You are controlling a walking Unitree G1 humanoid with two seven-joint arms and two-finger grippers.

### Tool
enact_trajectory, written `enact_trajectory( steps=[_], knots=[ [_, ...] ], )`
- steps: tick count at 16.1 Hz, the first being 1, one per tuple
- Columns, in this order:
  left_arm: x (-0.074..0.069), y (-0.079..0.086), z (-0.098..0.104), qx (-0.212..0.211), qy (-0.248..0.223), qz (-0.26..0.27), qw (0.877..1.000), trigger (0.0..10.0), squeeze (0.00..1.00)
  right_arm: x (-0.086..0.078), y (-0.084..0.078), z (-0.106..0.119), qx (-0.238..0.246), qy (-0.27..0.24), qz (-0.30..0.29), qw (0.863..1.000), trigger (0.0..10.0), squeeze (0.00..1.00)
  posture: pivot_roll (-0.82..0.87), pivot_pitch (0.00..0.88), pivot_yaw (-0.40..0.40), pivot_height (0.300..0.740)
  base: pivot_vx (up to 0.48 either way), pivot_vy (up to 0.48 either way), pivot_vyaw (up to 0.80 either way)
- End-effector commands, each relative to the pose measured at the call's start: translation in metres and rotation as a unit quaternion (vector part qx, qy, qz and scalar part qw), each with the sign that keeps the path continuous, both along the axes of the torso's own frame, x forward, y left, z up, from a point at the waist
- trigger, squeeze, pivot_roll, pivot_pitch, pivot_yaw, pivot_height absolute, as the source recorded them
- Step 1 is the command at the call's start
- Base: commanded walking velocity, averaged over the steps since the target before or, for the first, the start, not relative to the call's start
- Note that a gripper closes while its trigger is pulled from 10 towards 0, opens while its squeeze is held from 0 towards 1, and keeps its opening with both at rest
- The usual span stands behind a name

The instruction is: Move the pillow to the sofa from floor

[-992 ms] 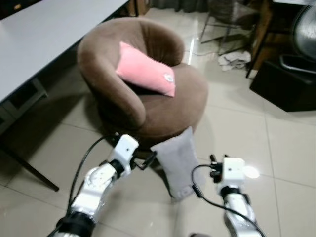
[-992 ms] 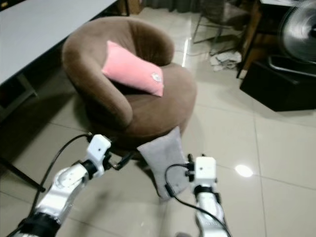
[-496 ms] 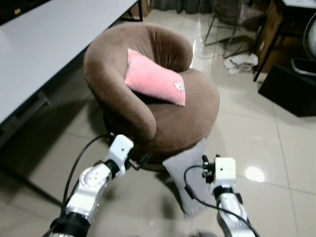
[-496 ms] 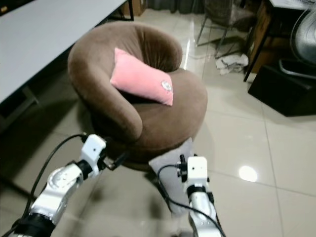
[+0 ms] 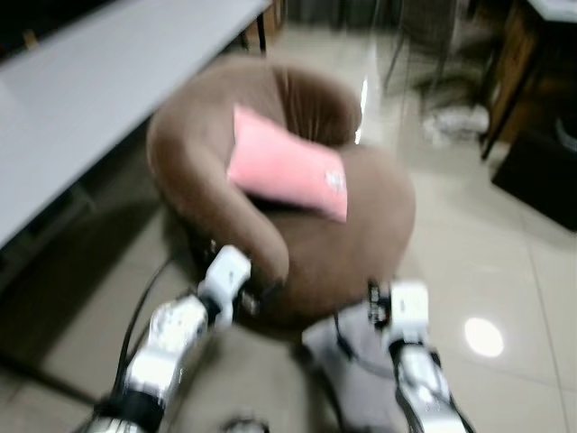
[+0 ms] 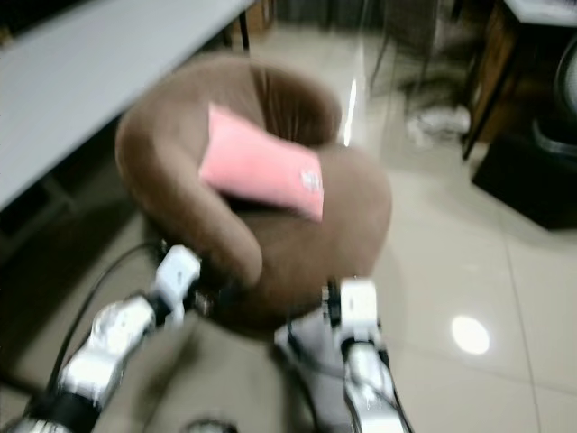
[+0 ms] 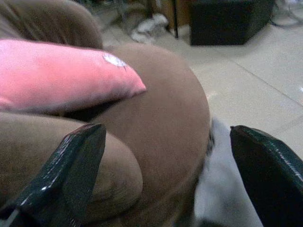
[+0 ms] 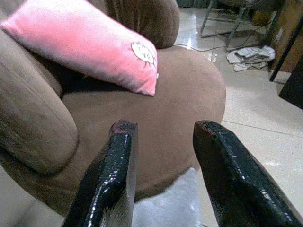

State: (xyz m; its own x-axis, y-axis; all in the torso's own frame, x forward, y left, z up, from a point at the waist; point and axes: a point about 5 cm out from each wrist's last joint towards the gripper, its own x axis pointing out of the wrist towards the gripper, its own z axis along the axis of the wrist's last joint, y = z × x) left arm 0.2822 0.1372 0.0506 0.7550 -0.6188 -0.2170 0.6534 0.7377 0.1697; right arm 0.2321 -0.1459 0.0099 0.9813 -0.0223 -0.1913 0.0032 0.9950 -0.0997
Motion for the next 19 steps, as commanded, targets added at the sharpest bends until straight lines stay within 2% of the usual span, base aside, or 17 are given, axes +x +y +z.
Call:
enact_trajectory(
  steps=[1,6,11,19],
  knots=[
    [-0.005,-0.001,-0.006,0.007,0.008,-0.004,1.000,10.0,0.00,-0.002,-0.004,-0.003,-0.004,0.005,-0.005,1.000,10.0,0.00,-0.01,0.031,0.081,0.728,0.000,0.000,0.00],
    [-0.002,0.004,-0.008,0.013,0.011,0.000,1.000,10.0,0.00,0.012,-0.004,0.013,-0.007,-0.025,-0.008,1.000,10.0,0.00,-0.01,0.027,0.080,0.728,0.000,0.000,0.00],
    [0.002,0.006,-0.008,0.014,0.009,0.008,1.000,10.0,0.00,0.017,-0.006,0.016,-0.028,-0.027,-0.015,0.999,10.0,0.00,0.00,0.028,0.085,0.728,0.000,0.000,0.00],
    [0.004,0.008,-0.009,0.019,0.005,0.010,1.000,10.0,0.00,0.016,-0.006,0.011,-0.024,-0.009,-0.022,0.999,10.0,0.00,0.00,0.037,0.085,0.663,0.000,0.000,0.06]
  ],
)
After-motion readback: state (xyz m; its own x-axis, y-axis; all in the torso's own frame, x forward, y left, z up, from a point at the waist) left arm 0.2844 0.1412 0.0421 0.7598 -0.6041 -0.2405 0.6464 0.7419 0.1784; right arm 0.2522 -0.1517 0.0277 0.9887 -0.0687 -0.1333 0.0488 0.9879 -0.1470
